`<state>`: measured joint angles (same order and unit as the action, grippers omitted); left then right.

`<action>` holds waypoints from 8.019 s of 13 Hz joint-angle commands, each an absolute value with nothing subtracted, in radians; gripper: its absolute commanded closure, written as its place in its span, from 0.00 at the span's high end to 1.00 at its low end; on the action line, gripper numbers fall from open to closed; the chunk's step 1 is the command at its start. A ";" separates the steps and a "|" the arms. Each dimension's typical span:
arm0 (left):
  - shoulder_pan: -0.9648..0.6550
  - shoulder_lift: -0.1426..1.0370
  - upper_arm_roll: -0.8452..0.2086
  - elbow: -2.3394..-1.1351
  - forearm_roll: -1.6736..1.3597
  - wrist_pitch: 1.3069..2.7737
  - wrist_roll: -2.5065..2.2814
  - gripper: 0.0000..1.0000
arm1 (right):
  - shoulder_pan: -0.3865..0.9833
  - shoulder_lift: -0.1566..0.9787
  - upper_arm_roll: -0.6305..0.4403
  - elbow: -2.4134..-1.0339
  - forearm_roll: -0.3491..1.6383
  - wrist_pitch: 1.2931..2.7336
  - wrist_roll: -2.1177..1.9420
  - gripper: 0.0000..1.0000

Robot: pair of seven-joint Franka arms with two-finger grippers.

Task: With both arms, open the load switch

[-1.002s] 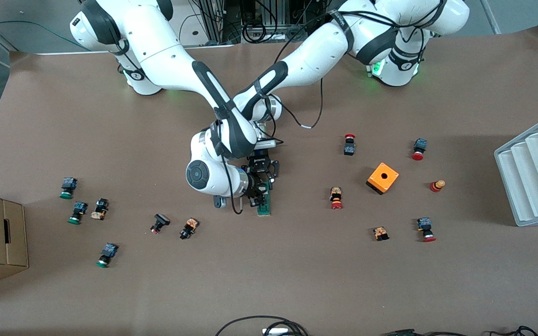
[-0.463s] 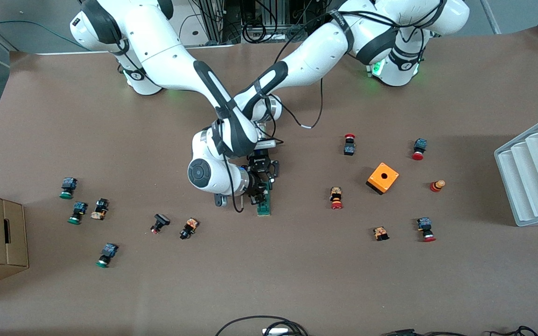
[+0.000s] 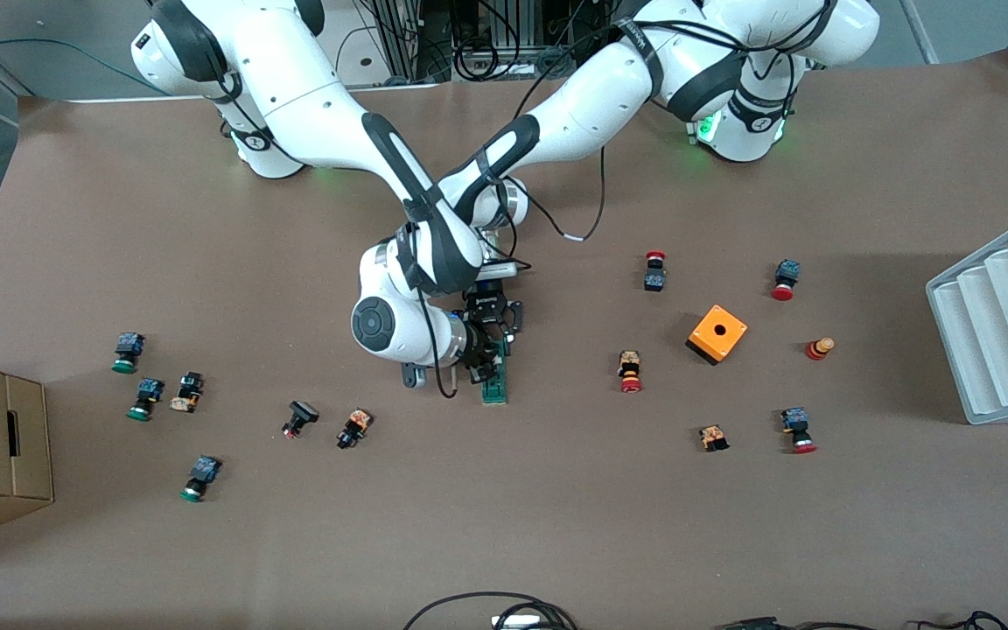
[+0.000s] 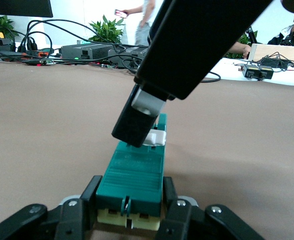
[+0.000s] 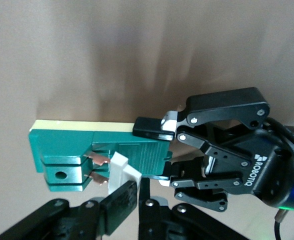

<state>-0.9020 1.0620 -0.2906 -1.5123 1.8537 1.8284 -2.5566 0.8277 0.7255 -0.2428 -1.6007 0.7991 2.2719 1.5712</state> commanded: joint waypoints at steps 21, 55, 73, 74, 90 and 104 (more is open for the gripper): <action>-0.897 1.103 -0.302 -1.497 1.835 1.850 -2.559 0.55 | 0.833 0.683 -0.264 -1.623 0.764 2.299 1.537 0.15; -0.893 1.103 -0.301 -1.489 1.838 1.861 -2.556 1.00 | 0.608 0.378 -0.258 -1.647 0.439 2.001 1.093 1.00; -0.888 0.833 -0.302 -1.560 1.600 1.940 -2.301 1.00 | 0.017 -0.026 -0.094 -1.730 0.061 1.766 -0.153 1.00; -0.885 0.807 -0.301 -1.557 1.559 1.951 -2.255 1.00 | 0.017 -0.025 -0.094 -1.727 0.055 1.764 -0.149 1.00; -0.685 0.532 -0.308 -1.460 1.040 2.077 -1.427 1.00 | -0.002 0.009 -0.104 -1.687 0.041 1.767 -0.144 1.00; -0.563 0.439 -0.241 -1.313 0.594 2.025 -0.821 1.00 | 0.011 0.025 -0.103 -1.677 -0.026 1.813 -0.149 1.00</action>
<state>-0.5613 0.4946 -0.2816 -1.3043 0.6812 2.0398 -0.9002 0.0057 0.0052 -0.1037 -1.7051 0.0043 1.8114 -0.1436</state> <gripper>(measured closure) 0.000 0.000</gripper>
